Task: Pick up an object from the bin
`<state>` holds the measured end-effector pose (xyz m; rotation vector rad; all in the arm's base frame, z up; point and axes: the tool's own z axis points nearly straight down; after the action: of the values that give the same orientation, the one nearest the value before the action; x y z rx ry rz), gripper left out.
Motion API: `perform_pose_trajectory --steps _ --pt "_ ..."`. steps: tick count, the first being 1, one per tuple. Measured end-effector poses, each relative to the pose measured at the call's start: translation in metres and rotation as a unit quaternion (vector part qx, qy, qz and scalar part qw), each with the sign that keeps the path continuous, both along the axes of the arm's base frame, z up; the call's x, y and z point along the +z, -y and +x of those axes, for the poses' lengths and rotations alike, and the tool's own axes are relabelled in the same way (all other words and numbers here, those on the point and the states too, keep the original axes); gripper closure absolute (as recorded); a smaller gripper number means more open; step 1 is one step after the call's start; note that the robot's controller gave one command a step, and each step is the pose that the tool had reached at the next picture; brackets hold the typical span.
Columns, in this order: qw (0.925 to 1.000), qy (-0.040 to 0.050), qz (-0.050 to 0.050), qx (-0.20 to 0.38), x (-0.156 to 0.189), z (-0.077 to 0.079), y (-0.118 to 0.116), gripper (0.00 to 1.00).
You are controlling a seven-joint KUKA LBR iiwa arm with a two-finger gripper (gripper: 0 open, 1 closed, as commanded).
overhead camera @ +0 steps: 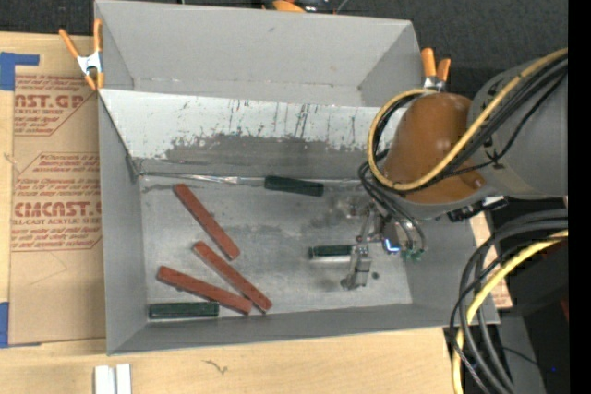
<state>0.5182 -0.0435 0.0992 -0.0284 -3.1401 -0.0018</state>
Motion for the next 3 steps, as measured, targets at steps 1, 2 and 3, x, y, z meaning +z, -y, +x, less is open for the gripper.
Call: perform_pose_trajectory --steps 1,2,3 --pt "0.9988 -0.0006 0.000 -0.049 -0.0308 -0.0041 0.0093 0.00" --pt "0.9988 0.0005 0.000 -0.048 -0.0314 -0.0042 0.0082 0.00" --pt "0.9988 0.0005 0.000 -0.049 -0.0306 -0.0040 0.0082 1.00"
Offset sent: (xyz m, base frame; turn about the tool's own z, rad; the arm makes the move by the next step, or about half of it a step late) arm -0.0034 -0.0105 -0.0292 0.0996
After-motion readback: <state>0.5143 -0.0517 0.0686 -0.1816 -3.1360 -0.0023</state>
